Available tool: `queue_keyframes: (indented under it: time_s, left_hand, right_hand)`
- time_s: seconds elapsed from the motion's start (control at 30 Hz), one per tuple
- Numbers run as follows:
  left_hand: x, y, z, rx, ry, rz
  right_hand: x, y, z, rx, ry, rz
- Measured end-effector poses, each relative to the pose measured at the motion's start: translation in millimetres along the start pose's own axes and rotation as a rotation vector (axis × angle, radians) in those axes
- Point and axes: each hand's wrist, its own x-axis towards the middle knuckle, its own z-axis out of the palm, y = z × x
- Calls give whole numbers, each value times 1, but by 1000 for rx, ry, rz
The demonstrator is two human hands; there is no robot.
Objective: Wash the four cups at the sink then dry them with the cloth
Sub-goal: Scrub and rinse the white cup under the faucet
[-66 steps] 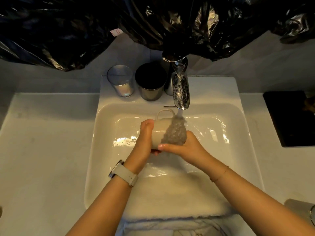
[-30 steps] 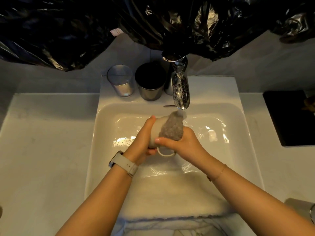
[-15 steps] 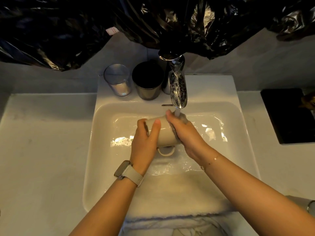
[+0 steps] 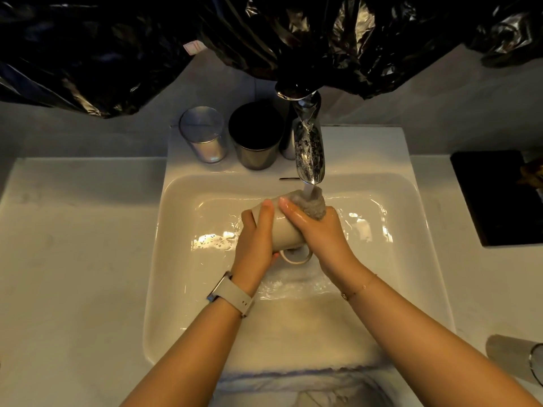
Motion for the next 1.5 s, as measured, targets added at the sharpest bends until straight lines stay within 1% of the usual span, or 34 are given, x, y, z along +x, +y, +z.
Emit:
queue_keyframes:
  time_s: [0.1,0.13,0.17,0.27,0.3,0.33,0.37,0.43,0.47,0.53,0.6,0.67,0.7,0.77,0.83,0.93,1.0,1.07,1.17,1.23,1.37,1.5]
  left_hand:
    - [3,1,-2,12,-14,-35]
    - [4,1,-3,2,-17,-69]
    - [5,1,-4,-35,-27,-106]
    - [4,1,-8,-244,-113,-178]
    - [2,1,-9,-290,-141,-192]
    - [0,2,-10,-320,-171,-208]
    - [-2,2,-11,-350,-208,-231]
    - [-2,3,-15,-392,-308,-276]
    - [-2,4,-20,-380,-353,-284]
    - [2,5,-33,-316,-410,-271]
    - [5,5,-42,-199,-458,-215]
    - [7,4,-44,-11,-484,-125]
    - [7,3,-44,47,-484,-94]
    - [6,2,-43,58,-458,-87]
    - [5,-2,-44,26,-403,-117]
    - [-1,-11,-46,34,-290,-131]
    - [-5,-17,-49,0,-251,-146]
    - [-11,-17,-50,-102,-226,-183]
    - [-15,-13,-48,-208,-149,-196]
    - [-15,-9,-44,-200,-107,-153]
    - [-20,-6,-28,-135,-82,-59]
    - [-22,-10,-12,-171,-14,-52]
  right_hand:
    - [6,0,2,-156,105,69]
    - [4,2,0,-181,91,51]
    - [2,4,-3,-197,30,11]
    - [-4,8,-17,-253,-343,-82]
    - [-3,10,-20,-258,-418,-97]
    - [-1,10,-21,-234,-446,-107]
    - [1,9,-20,-203,-406,-108]
    - [5,5,-15,-142,-258,-133]
    - [7,3,-11,-135,-185,-148]
    - [12,-1,-8,-178,-98,-174]
    - [18,-3,-7,-227,-89,-175]
    - [21,-2,-4,-271,-138,-157]
    - [22,-1,-4,-277,-159,-147]
    - [21,-5,-2,-278,-140,-120]
    - [22,-10,-7,-278,-52,-110]
    - [23,-20,-24,-203,52,-61]
    - [18,-23,-35,-187,29,15]
    - [13,-17,-45,-191,-1,46]
    - [5,-6,-52,-91,13,85]
    - [-1,-1,-48,2,13,140]
    - [-13,5,-23,67,-78,214]
    - [-18,8,-16,230,-113,197]
